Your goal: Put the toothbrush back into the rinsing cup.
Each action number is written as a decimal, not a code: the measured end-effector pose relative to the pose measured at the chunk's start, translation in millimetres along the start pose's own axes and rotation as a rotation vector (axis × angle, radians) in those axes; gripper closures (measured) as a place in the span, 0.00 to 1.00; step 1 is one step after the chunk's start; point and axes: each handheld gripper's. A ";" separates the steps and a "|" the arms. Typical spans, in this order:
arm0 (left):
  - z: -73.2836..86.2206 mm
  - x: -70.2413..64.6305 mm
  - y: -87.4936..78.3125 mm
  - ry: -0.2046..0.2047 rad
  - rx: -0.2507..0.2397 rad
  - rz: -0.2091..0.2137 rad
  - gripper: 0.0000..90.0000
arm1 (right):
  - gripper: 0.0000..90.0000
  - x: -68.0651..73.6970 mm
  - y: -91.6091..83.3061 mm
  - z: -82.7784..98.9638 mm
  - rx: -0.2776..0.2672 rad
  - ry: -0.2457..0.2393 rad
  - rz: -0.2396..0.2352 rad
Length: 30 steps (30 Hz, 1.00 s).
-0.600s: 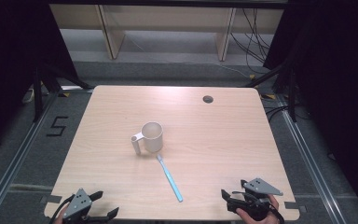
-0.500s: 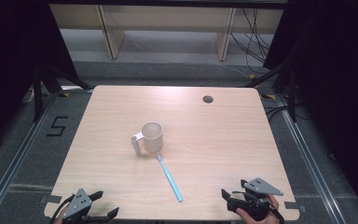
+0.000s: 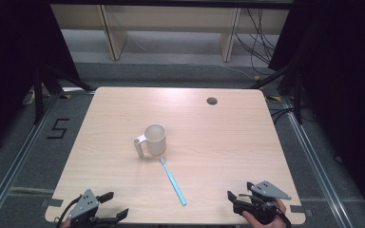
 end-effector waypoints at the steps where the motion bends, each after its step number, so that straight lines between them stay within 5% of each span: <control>1: -1.4 -1.5 1.2 0.005 0.007 0.008 0.23 | 0.24 0.1 -0.1 -0.1 -0.002 0.004 -0.004; 4: -5.4 -7.3 7.8 0.008 0.003 0.023 0.27 | 0.24 3.5 -1.3 -0.6 0.015 0.046 -0.012; 8: -12.4 -16.8 16.9 0.020 0.000 0.044 0.33 | 0.24 2.3 -1.0 -0.3 0.005 0.039 -0.021; 9: -14.0 -19.0 19.5 0.026 0.002 0.049 0.33 | 0.24 -0.4 -1.3 -0.1 0.001 0.005 -0.012; 17: -24.9 -36.8 39.1 0.086 0.033 0.088 0.41 | 0.25 -1.5 -0.8 0.6 0.003 0.005 -0.016; 23: -33.4 -48.4 51.4 0.135 0.011 0.129 0.65 | 0.25 -2.2 -1.0 1.2 0.009 0.013 -0.022; 30: -38.9 -59.2 70.0 0.176 0.040 0.149 0.93 | 0.26 -2.9 -0.5 1.5 0.022 0.010 -0.007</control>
Point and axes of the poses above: each handheld gripper's, and its own axes: y roughly forward along the jaws, z roughly out of its underside, x roughly to its left, and after that the axes turned 12 degrees about -y, right-handed
